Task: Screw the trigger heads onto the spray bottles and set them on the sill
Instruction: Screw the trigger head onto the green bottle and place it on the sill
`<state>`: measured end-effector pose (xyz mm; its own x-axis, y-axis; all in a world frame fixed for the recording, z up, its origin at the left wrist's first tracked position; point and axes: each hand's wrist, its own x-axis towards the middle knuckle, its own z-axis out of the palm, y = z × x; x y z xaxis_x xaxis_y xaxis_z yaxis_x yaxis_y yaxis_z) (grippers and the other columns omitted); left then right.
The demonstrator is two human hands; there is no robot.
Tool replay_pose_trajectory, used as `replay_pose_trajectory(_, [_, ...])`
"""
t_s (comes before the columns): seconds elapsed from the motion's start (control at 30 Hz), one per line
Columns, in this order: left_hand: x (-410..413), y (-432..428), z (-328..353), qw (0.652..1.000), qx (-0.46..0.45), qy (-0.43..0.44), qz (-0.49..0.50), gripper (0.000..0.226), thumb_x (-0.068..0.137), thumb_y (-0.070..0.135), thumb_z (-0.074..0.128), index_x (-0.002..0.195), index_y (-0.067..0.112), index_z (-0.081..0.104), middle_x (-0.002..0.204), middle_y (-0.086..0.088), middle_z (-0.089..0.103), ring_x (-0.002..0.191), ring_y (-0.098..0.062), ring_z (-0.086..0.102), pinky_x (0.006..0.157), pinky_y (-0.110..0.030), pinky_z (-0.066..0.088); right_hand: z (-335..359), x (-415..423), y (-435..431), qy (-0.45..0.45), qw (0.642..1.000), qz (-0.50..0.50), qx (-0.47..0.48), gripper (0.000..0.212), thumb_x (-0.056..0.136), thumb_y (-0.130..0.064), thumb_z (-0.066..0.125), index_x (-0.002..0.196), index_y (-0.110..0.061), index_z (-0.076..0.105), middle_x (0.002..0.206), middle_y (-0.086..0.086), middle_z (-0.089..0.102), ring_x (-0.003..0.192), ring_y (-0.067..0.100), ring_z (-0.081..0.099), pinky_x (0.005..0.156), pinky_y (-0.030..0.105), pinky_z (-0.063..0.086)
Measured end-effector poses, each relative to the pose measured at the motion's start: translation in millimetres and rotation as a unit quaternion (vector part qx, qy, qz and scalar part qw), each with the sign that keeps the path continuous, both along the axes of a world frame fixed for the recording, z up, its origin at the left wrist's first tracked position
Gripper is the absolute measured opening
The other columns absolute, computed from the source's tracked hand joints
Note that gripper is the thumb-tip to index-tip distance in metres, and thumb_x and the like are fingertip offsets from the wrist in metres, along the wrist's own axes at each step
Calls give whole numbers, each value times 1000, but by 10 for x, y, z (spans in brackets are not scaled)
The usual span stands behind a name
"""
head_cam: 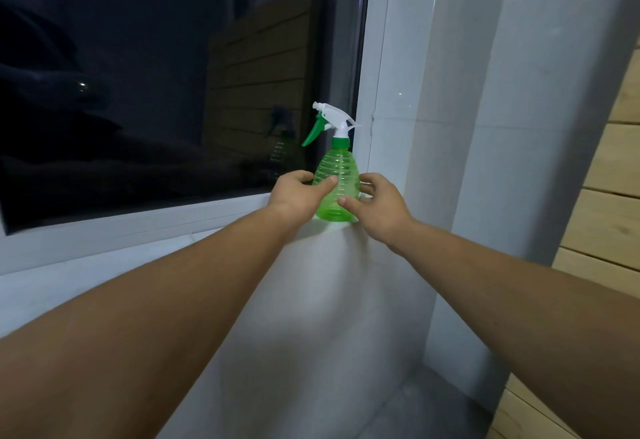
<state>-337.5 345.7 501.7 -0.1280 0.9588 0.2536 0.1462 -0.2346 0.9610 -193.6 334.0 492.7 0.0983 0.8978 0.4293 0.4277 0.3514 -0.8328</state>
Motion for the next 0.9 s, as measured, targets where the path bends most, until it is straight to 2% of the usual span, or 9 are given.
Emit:
replay_pose_trajectory(0.2, [-61, -38, 8, 1000, -9, 22, 7, 84, 76, 47, 81, 144, 9, 50, 129, -21, 68, 126, -41, 61, 107, -50, 50, -4, -21, -25, -4, 1000, 0, -10, 64, 80, -20, 78, 135, -12, 46, 140, 9, 55, 113, 24, 64, 97, 43, 53])
replay_pose_trajectory(0.33, [-131, -131, 32, 999, -16, 30, 15, 94, 71, 55, 80, 146, 9, 45, 135, -22, 64, 128, -40, 60, 108, -51, 49, 18, 12, -102, -24, 999, -22, -20, 87, 80, -30, 77, 150, -17, 28, 155, 10, 38, 135, 27, 48, 108, 45, 43])
replay_pose_trajectory(0.4, [-165, -248, 44, 999, -15, 26, 24, 95, 72, 56, 79, 146, 8, 44, 135, -20, 64, 126, -38, 61, 108, -49, 49, 31, 72, -202, -39, 999, -35, -16, 90, 80, -35, 77, 152, -20, 24, 157, 9, 34, 138, 26, 44, 109, 46, 42])
replay_pose_trajectory(0.47, [-184, -435, 38, 999, -5, 18, 34, 83, 77, 51, 79, 141, 9, 47, 130, -14, 64, 119, -33, 65, 103, -43, 52, 24, 149, -383, -43, 998, -41, -8, 86, 80, -36, 76, 150, -21, 28, 156, 8, 36, 134, 24, 48, 106, 45, 45])
replay_pose_trajectory(0.53, [-190, -664, -14, 999, 19, -3, 35, 62, 83, 42, 78, 130, 10, 53, 113, -8, 65, 104, -29, 70, 90, -37, 57, -26, 260, -620, -52, 997, -48, 2, 80, 80, -37, 76, 147, -20, 34, 148, 4, 44, 126, 21, 54, 98, 41, 51])
replay_pose_trajectory(0.63, [-95, -1107, -180, 999, 31, -15, -25, 34, 88, 28, 76, 110, 8, 60, 90, -9, 66, 83, -22, 70, 76, -33, 61, -237, 499, -1096, -77, 995, -62, -14, 67, 80, -36, 76, 138, -19, 46, 130, -1, 56, 110, 15, 62, 88, 33, 54])
replay_pose_trajectory(0.73, [94, -1501, -470, 997, 27, -2, -75, 25, 91, 21, 73, 108, 4, 62, 80, -6, 67, 72, -16, 68, 65, -24, 61, -649, 736, -1598, -81, 993, -68, -58, 53, 80, -29, 77, 127, -15, 57, 115, 2, 64, 98, 17, 66, 85, 23, 52])
replay_pose_trajectory(0.83, [402, -1785, -967, 989, -39, -1, -140, 21, 92, 18, 72, 105, 3, 63, 78, -7, 67, 71, -17, 69, 62, -25, 60, -1172, 1009, -2071, -86, 987, -71, -119, 39, 80, -21, 77, 116, -11, 64, 105, 6, 69, 92, 18, 68, 83, 18, 51])
replay_pose_trajectory(0.9, [616, -1936, -1380, 978, -99, 18, -185, 15, 92, 19, 72, 99, 8, 63, 81, -8, 67, 73, -19, 68, 62, -25, 59, -1539, 1196, -2331, -109, 977, -80, -163, 31, 81, -24, 77, 108, -13, 67, 96, 1, 70, 85, 12, 67, 79, 17, 50])
